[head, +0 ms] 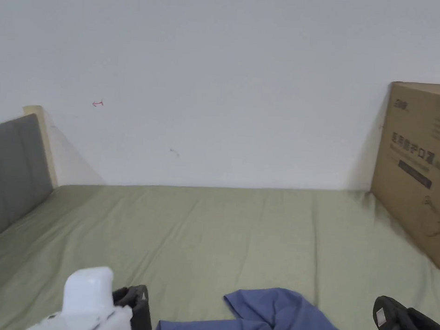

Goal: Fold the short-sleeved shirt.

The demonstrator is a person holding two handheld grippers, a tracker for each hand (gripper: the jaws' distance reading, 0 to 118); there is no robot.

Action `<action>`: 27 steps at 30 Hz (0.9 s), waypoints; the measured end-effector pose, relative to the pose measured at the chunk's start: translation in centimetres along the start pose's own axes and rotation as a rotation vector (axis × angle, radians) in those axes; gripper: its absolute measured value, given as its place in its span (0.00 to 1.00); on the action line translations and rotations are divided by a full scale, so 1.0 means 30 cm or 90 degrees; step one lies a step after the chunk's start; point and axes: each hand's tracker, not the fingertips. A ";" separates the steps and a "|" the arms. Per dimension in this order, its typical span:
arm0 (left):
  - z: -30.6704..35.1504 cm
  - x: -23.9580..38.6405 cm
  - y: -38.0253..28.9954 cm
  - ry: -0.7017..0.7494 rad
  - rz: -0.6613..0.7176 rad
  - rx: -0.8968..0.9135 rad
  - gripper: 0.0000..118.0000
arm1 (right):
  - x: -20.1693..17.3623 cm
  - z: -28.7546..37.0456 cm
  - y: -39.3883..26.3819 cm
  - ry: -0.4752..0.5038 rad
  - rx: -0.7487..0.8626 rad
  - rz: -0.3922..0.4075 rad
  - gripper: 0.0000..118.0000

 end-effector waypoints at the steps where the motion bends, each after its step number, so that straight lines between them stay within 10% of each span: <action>1: -0.084 -0.022 0.039 -0.008 0.008 -0.072 0.00 | 0.004 -0.019 -0.001 0.011 -0.016 -0.002 0.00; 4: -0.356 -0.086 0.089 -0.050 0.044 -0.310 0.00 | 0.021 -0.054 -0.017 0.024 -0.032 -0.008 0.00; 10: -0.708 -0.147 -0.008 0.008 -0.014 -0.433 0.00 | 0.062 -0.107 -0.074 0.029 -0.080 -0.015 0.00; 11: -0.745 -0.158 -0.034 0.021 0.007 -0.437 0.21 | 0.073 -0.116 -0.083 0.027 -0.088 -0.010 0.00; 13: -0.831 -0.187 -0.076 0.042 0.027 -0.448 0.92 | 0.090 -0.131 -0.100 0.016 -0.104 -0.002 0.00; 14: -0.871 -0.195 -0.096 0.035 0.029 -0.454 0.99 | 0.100 -0.145 -0.109 0.011 -0.114 0.000 0.00; 22: -1.032 -0.152 -0.292 0.028 -0.036 -0.506 0.82 | 0.161 -0.256 -0.182 -0.027 -0.172 -0.014 0.00; 24: -0.983 -0.108 -0.298 0.058 -0.173 -0.399 0.52 | 0.170 -0.284 -0.195 -0.033 -0.185 -0.012 0.00; 26: -0.925 -0.073 -0.302 0.045 -0.201 -0.363 0.00 | 0.177 -0.326 -0.195 -0.032 -0.198 -0.003 0.00; 27: -0.864 -0.056 -0.292 0.045 -0.217 -0.346 0.01 | 0.181 -0.360 -0.190 -0.028 -0.210 0.007 0.00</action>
